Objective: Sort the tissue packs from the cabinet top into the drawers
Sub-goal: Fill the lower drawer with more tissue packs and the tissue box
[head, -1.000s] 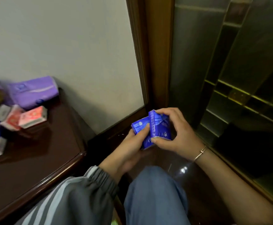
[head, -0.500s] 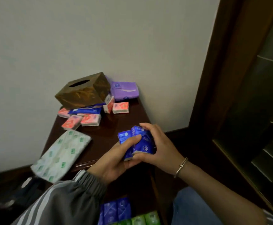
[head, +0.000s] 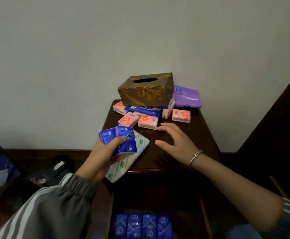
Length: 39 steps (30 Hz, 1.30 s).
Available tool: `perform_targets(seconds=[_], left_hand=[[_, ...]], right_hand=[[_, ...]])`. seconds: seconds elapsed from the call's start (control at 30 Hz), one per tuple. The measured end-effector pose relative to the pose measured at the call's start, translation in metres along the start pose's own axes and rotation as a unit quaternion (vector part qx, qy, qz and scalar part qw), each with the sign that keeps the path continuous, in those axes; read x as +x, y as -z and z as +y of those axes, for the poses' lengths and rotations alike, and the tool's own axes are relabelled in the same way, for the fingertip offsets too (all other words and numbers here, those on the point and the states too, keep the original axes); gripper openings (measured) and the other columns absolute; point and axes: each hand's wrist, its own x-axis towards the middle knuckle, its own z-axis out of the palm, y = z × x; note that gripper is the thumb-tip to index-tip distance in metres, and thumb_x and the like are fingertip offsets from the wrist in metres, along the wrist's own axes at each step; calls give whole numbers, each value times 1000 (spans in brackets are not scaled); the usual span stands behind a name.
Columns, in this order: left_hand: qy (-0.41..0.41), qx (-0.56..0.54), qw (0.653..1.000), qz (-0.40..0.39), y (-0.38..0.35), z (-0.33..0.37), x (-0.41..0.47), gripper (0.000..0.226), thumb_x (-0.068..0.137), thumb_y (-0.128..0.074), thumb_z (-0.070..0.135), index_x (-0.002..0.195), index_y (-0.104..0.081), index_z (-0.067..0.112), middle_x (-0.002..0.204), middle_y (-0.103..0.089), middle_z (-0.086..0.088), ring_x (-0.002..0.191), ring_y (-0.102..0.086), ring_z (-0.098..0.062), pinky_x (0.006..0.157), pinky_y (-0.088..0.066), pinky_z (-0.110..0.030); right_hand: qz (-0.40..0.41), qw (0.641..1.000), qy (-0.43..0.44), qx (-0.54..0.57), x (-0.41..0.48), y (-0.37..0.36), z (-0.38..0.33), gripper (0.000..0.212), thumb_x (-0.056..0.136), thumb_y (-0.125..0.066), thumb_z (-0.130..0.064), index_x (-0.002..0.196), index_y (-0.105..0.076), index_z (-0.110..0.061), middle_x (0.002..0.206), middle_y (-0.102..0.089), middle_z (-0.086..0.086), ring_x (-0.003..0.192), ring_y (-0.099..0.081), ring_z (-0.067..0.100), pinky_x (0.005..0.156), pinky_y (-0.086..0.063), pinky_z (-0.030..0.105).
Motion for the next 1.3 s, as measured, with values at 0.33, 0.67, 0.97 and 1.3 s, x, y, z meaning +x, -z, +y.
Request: perform_targets(seconds=[0.33, 0.67, 0.97, 1.3], left_hand=[[-27, -29, 999, 1, 23, -24, 39, 51, 81, -71, 26, 127, -52, 20, 108, -73, -5, 94, -72, -22, 65, -57, -29], [-19, -29, 999, -8, 24, -26, 55, 56, 80, -71, 31, 130, -47, 19, 111, -71, -6, 95, -71, -21, 67, -58, -30], [-21, -11, 1000, 17, 22, -30, 55, 54, 77, -74, 35, 125, -52, 24, 110, -71, -3, 96, -71, -20, 81, -58, -40], [-49, -16, 998, 30, 14, -30, 49, 46, 80, -73, 27, 122, -57, 15, 111, -71, -9, 101, -69, -26, 92, -53, -49]], right_hand=[[186, 976, -7, -113, 59, -1, 30, 34, 83, -66, -16, 114, -57, -7, 116, -58, 11, 110, -53, 25, 94, -43, 31], [15, 910, -20, -414, 183, 36, 12, 63, 84, -59, -46, 139, -39, -22, 142, -43, 5, 138, -27, 26, 113, -15, 51], [-73, 902, -35, -423, 212, 29, -4, 66, 81, -62, -49, 135, -42, -19, 138, -44, 8, 129, -36, 28, 107, -31, 46], [137, 984, -50, -99, 115, 89, -9, 50, 80, -70, -34, 124, -53, -17, 124, -51, 10, 122, -36, 26, 102, -31, 32]])
